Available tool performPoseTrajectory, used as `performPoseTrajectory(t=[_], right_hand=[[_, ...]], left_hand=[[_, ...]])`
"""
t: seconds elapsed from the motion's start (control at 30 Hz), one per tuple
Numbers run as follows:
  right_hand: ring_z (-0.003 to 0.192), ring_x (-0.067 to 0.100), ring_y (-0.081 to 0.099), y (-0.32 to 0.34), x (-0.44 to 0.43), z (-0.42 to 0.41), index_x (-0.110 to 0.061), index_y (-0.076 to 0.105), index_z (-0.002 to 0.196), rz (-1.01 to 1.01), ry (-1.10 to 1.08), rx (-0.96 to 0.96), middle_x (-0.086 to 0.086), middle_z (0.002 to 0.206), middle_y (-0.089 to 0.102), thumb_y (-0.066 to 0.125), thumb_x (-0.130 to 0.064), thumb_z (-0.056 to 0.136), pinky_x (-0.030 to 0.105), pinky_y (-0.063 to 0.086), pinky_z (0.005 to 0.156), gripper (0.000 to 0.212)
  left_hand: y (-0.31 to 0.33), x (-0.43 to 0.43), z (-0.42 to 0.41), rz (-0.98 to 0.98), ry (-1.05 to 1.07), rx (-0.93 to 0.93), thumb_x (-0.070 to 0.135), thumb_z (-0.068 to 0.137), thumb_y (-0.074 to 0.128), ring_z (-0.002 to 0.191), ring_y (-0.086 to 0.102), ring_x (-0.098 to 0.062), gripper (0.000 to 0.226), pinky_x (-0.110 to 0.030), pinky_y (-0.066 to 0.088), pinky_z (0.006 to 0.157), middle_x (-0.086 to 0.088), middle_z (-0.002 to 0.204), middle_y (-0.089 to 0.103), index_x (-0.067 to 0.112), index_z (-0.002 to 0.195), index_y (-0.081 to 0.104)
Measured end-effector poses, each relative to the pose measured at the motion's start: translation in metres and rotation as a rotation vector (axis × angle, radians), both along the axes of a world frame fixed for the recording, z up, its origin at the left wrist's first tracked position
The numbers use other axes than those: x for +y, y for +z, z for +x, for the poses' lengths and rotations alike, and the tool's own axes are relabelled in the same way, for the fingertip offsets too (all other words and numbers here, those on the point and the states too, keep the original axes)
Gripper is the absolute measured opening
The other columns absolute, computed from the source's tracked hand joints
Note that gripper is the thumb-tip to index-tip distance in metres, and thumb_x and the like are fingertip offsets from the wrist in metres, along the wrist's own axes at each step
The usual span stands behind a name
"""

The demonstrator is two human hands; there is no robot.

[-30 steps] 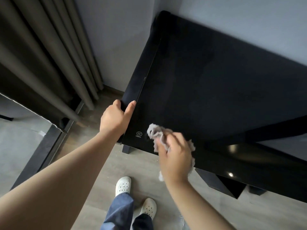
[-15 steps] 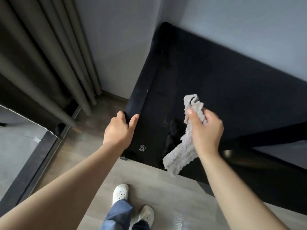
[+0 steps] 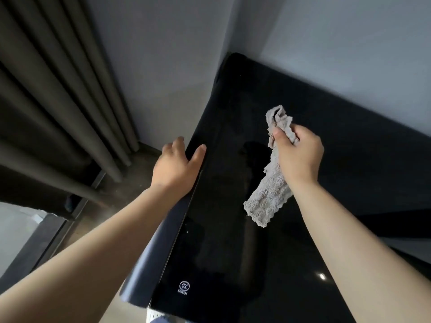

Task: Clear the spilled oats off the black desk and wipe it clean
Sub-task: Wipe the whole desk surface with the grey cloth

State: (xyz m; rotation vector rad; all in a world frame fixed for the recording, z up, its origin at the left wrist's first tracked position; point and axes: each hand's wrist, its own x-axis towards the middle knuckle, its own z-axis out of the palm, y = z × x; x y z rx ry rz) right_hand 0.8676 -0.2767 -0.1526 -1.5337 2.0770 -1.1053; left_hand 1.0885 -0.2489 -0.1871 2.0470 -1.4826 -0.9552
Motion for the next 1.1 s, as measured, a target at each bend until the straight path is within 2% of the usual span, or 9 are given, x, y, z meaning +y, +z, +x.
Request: performPoseTrajectory(t=[0.23,0.33,0.4,0.5,0.67,0.77,0.9,1.0,1.1], right_hand=[[0.067,0.008,0.055,-0.006,-0.100,-0.031,-0.015,0.070,0.084,-0.019,0.003,-0.017,0.005,0.081,0.066,0.065,-0.032,0.089,0.010,0.034,0.055,0.018],[0.054,-0.003,0.049,-0.008,-0.143,-0.043,-0.017,0.066,0.073,-0.019,0.010,-0.020,-0.004,0.067,0.059,0.066,-0.028,0.089,0.006,0.029,0.049,0.019],[0.047,-0.003,0.044,-0.011,-0.171,-0.046,-0.020,0.059,0.067,-0.014,0.043,-0.010,-0.009,0.059,0.053,0.067,-0.027,0.088,0.009,0.027,0.045,0.024],[0.045,0.001,0.037,-0.021,-0.212,-0.047,-0.012,0.061,0.070,-0.001,0.066,0.007,-0.007,0.055,0.050,0.066,-0.028,0.088,0.014,0.025,0.042,0.024],[0.080,0.021,0.056,-0.046,-0.242,-0.045,-0.008,0.067,0.090,0.002,-0.023,0.218,0.011,0.092,0.062,0.061,-0.034,0.092,0.024,0.031,0.062,0.027],[0.083,0.020,0.057,-0.054,-0.225,-0.034,-0.011,0.069,0.097,0.022,0.069,0.271,0.007,0.096,0.061,0.061,-0.038,0.092,0.025,0.035,0.067,0.029],[0.068,0.006,0.053,-0.043,-0.182,-0.020,-0.013,0.072,0.095,0.032,0.306,0.132,-0.004,0.083,0.061,0.068,-0.035,0.087,0.014,0.036,0.059,0.023],[0.055,0.001,0.056,-0.023,-0.161,-0.026,-0.013,0.073,0.082,0.249,0.453,-0.125,-0.012,0.063,0.063,0.073,-0.028,0.084,0.017,0.041,0.053,0.015],[0.051,-0.003,0.051,-0.007,-0.184,-0.045,-0.020,0.065,0.065,0.139,0.281,-0.153,-0.006,0.058,0.061,0.072,-0.027,0.084,0.017,0.040,0.052,0.022]], left_hand=[[-0.010,-0.083,-0.019,0.013,0.059,0.050,0.060,0.091,0.043,0.115,0.054,-0.026,0.066,-0.037,0.045,0.091,-0.006,0.134,0.050,0.018,0.142,0.037],[-0.015,-0.092,-0.034,-0.010,-0.008,-0.064,0.058,0.094,0.039,0.099,0.058,-0.024,0.049,-0.034,0.041,0.073,-0.004,0.115,0.058,0.023,0.127,0.047],[-0.018,-0.089,-0.041,-0.062,0.004,-0.138,0.058,0.094,0.036,0.085,0.057,-0.021,0.042,-0.032,0.037,0.064,-0.001,0.100,0.060,0.023,0.114,0.051],[-0.018,-0.090,-0.047,-0.088,0.035,-0.170,0.056,0.094,0.038,0.083,0.056,-0.020,0.042,-0.031,0.037,0.064,-0.001,0.097,0.061,0.023,0.117,0.051],[-0.019,-0.108,-0.063,-0.094,0.036,-0.169,0.053,0.095,0.039,0.093,0.058,-0.021,0.050,-0.031,0.041,0.073,-0.002,0.110,0.063,0.021,0.133,0.047],[-0.022,-0.110,-0.065,-0.076,0.046,-0.192,0.053,0.095,0.038,0.103,0.059,-0.025,0.053,-0.032,0.044,0.077,-0.003,0.116,0.063,0.021,0.137,0.044],[-0.020,-0.119,-0.062,-0.047,0.070,-0.179,0.052,0.095,0.039,0.106,0.058,-0.025,0.052,-0.030,0.040,0.078,-0.003,0.119,0.062,0.023,0.138,0.044],[-0.018,-0.117,-0.064,-0.034,0.076,-0.187,0.052,0.096,0.037,0.105,0.058,-0.026,0.052,-0.030,0.039,0.077,-0.004,0.119,0.062,0.023,0.139,0.043],[-0.017,-0.113,-0.064,-0.037,0.043,-0.202,0.055,0.094,0.034,0.102,0.060,-0.023,0.055,-0.032,0.044,0.077,-0.002,0.116,0.062,0.024,0.138,0.043]])
